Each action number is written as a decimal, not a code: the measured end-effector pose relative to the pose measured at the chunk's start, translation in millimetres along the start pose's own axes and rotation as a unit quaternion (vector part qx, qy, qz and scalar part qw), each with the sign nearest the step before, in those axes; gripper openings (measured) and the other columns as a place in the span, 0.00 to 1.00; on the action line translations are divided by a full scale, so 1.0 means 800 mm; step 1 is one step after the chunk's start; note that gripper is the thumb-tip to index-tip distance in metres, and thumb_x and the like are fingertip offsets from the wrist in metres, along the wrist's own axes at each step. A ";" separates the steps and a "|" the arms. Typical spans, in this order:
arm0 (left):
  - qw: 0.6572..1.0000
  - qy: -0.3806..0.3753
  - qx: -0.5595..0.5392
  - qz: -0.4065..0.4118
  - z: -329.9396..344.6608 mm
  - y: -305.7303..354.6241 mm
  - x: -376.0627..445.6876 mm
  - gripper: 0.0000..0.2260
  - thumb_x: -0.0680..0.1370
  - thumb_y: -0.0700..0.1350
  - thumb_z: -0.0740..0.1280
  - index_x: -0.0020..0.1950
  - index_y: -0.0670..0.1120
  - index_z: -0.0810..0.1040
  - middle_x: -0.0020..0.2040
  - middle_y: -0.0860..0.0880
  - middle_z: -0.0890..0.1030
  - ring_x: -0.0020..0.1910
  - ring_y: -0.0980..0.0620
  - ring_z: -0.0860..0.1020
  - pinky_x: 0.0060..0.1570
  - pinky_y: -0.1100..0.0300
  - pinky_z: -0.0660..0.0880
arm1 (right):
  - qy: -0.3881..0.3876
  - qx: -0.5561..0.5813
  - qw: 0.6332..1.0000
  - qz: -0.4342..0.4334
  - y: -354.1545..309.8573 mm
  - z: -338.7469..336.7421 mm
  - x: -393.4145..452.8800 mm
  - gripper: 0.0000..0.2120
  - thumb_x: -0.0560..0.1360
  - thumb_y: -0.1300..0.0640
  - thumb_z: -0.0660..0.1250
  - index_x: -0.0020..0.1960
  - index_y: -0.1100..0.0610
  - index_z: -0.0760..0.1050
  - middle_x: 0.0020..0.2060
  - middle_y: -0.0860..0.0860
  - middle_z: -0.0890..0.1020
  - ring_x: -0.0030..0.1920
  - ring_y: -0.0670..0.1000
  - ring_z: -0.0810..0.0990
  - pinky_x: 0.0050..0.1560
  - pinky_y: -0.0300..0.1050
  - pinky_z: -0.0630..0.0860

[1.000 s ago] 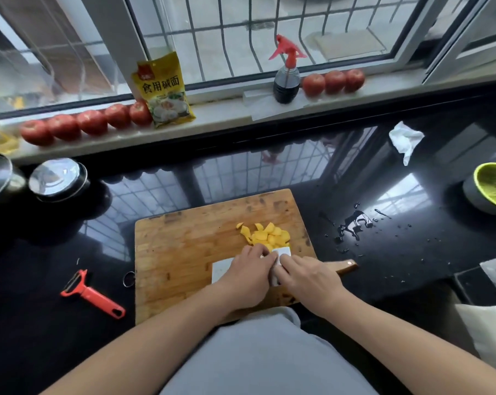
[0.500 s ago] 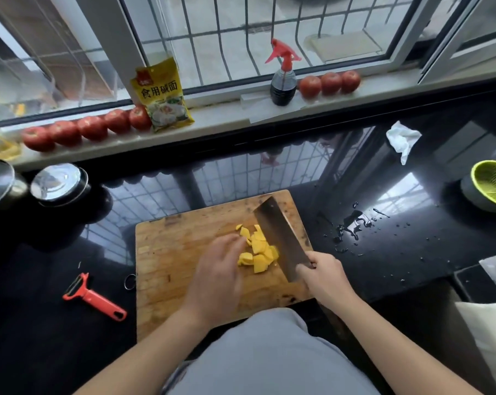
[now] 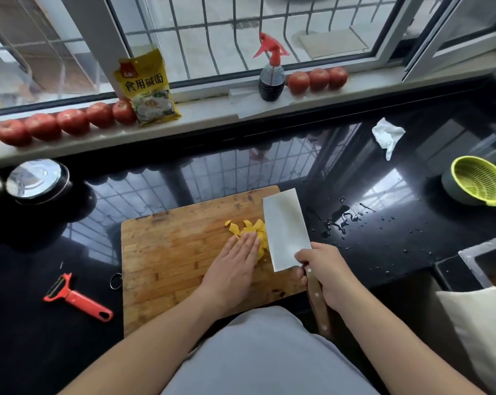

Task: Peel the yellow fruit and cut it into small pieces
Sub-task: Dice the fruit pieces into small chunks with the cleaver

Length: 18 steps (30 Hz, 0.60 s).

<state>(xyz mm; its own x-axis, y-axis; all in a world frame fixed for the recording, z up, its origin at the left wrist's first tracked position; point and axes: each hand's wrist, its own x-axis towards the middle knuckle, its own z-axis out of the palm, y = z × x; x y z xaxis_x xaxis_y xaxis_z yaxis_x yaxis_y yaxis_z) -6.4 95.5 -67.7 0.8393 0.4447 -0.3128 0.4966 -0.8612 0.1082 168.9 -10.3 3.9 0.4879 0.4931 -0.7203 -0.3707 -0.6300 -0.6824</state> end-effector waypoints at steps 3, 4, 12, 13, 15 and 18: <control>0.983 0.051 -0.152 -0.086 -0.004 -0.011 -0.001 0.33 0.82 0.37 0.55 0.85 0.45 0.46 0.86 0.48 0.48 0.84 0.50 0.44 0.82 0.50 0.42 | 0.046 -0.098 0.993 -0.048 0.004 -0.009 -0.006 0.10 0.73 0.67 0.61 0.46 0.61 0.80 0.30 0.58 0.80 0.28 0.53 0.74 0.32 0.48 0.72; 0.962 0.089 -0.223 -0.131 -0.007 -0.017 -0.007 0.30 0.82 0.37 0.57 0.85 0.45 0.54 0.85 0.49 0.55 0.84 0.50 0.50 0.83 0.51 0.47 | 0.066 -0.164 0.981 -0.076 0.007 -0.008 -0.009 0.09 0.73 0.66 0.61 0.43 0.60 0.80 0.29 0.56 0.79 0.29 0.53 0.74 0.33 0.48 0.72; 0.788 0.186 -0.372 -0.453 0.022 -0.118 -0.166 0.14 0.81 0.40 0.62 0.65 0.49 0.79 0.58 0.52 0.77 0.59 0.48 0.76 0.58 0.50 0.74 | -0.116 -0.453 0.805 -0.366 0.057 0.119 -0.043 0.37 0.77 0.67 0.65 0.81 0.49 0.56 0.64 0.45 0.60 0.55 0.47 0.71 0.49 0.42 0.77; 0.778 0.179 -0.370 -0.475 0.028 -0.127 -0.185 0.15 0.81 0.39 0.62 0.65 0.49 0.79 0.58 0.52 0.76 0.57 0.49 0.76 0.55 0.50 0.74 | -0.127 -0.486 0.783 -0.368 0.068 0.144 -0.041 0.40 0.75 0.69 0.67 0.80 0.48 0.55 0.66 0.45 0.59 0.53 0.48 0.71 0.45 0.41 0.76; 0.771 0.172 -0.368 -0.490 0.037 -0.138 -0.210 0.15 0.80 0.39 0.62 0.65 0.49 0.79 0.57 0.53 0.76 0.55 0.49 0.76 0.54 0.49 0.75 | -0.121 -0.533 0.756 -0.362 0.084 0.188 -0.036 0.41 0.71 0.70 0.68 0.76 0.46 0.57 0.66 0.48 0.60 0.51 0.50 0.70 0.41 0.44 0.75; 0.786 0.163 -0.371 -0.467 0.045 -0.145 -0.219 0.15 0.80 0.38 0.63 0.65 0.48 0.79 0.57 0.54 0.76 0.59 0.49 0.76 0.57 0.49 0.75 | -0.074 -0.514 0.791 -0.323 0.092 0.230 -0.027 0.13 0.81 0.53 0.60 0.64 0.43 0.64 0.60 0.47 0.70 0.51 0.52 0.73 0.47 0.52 0.77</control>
<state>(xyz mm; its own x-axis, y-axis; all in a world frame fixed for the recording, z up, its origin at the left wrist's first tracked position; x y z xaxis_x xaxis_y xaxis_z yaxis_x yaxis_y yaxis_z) -219.2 108.5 -59.2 -0.0154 0.9409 -0.3382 0.8204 0.2053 0.5337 -14.0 43.3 -53.7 0.1862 0.9286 -0.3209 0.7943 -0.3345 -0.5072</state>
